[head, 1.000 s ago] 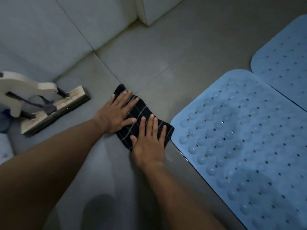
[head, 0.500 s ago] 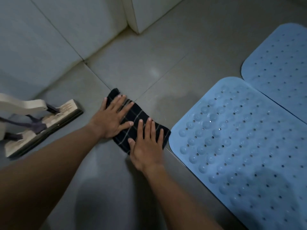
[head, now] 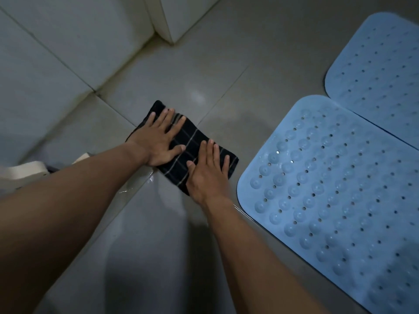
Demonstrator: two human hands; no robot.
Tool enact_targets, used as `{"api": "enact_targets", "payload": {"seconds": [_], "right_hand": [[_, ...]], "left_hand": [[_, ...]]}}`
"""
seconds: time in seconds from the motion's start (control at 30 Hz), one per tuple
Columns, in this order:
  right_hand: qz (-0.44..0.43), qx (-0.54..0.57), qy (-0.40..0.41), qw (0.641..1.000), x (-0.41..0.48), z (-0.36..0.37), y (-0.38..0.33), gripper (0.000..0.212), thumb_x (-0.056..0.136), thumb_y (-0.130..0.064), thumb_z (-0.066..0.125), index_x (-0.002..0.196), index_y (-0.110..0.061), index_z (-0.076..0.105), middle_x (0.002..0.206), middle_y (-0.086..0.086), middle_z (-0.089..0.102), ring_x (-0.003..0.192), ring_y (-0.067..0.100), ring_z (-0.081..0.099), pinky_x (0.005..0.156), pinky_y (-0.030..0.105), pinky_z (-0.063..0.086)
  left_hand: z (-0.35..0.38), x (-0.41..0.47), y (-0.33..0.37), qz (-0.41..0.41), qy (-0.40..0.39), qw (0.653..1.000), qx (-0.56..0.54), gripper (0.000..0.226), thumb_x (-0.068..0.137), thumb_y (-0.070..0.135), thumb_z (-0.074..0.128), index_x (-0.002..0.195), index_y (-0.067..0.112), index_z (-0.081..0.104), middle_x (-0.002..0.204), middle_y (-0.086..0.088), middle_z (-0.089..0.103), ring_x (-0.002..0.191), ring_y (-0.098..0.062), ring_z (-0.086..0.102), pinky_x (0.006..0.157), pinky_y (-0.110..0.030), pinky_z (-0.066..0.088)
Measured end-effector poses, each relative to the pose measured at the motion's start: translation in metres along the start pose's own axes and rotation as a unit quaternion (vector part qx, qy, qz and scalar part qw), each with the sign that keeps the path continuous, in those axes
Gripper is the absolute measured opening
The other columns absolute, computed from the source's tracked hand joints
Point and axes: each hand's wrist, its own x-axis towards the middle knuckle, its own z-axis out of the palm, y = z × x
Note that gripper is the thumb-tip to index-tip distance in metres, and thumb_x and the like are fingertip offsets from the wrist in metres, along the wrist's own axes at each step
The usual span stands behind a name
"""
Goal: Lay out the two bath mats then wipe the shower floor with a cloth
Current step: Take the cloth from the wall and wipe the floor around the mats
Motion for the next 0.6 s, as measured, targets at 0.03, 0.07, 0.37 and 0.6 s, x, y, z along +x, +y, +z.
{"api": "enact_targets", "payload": {"seconds": [0.03, 0.07, 0.37, 0.6], "right_hand": [[0.003, -0.008, 0.005, 1.000, 0.001, 0.001, 0.000, 0.063, 0.107, -0.038, 0.019, 0.158, -0.013, -0.009, 0.166, 0.002, -0.016, 0.151, 0.015, -0.020, 0.121, 0.041, -0.017], [0.005, -0.017, 0.010, 1.000, 0.001, 0.002, 0.001, 0.063, 0.107, -0.039, 0.019, 0.158, -0.014, -0.009, 0.166, 0.002, -0.016, 0.151, 0.015, -0.020, 0.121, 0.042, -0.016], [0.022, -0.062, 0.025, 0.998, 0.009, -0.004, 0.011, 0.064, 0.107, -0.039, 0.018, 0.158, -0.014, -0.013, 0.165, 0.003, -0.019, 0.151, 0.016, -0.020, 0.122, 0.042, -0.014], [0.125, -0.036, 0.008, 0.991, 0.031, -0.024, 0.003, 0.068, 0.105, -0.031, 0.026, 0.157, -0.013, -0.015, 0.163, 0.011, -0.024, 0.150, 0.025, -0.024, 0.121, 0.049, -0.014]], "left_hand": [[0.000, 0.000, 0.000, 0.001, 0.001, 1.000, -0.003, 0.083, 0.095, 0.069, 0.010, 0.153, 0.025, -0.027, 0.162, -0.014, -0.026, 0.149, -0.023, -0.027, 0.123, -0.045, -0.012], [0.000, 0.000, 0.000, 0.002, 0.001, 1.000, -0.006, 0.082, 0.095, 0.069, 0.010, 0.153, 0.025, -0.027, 0.162, -0.014, -0.026, 0.149, -0.024, -0.028, 0.123, -0.045, -0.012], [-0.005, 0.011, 0.007, 0.000, -0.008, 1.000, -0.021, 0.082, 0.096, 0.069, 0.010, 0.153, 0.024, -0.028, 0.161, -0.013, -0.030, 0.148, -0.026, -0.031, 0.122, -0.050, -0.012], [-0.019, 0.037, 0.020, 0.010, 0.001, 0.999, -0.044, 0.081, 0.097, 0.068, 0.014, 0.154, 0.026, -0.024, 0.163, -0.012, -0.027, 0.149, -0.024, -0.030, 0.122, -0.050, -0.013]]}}
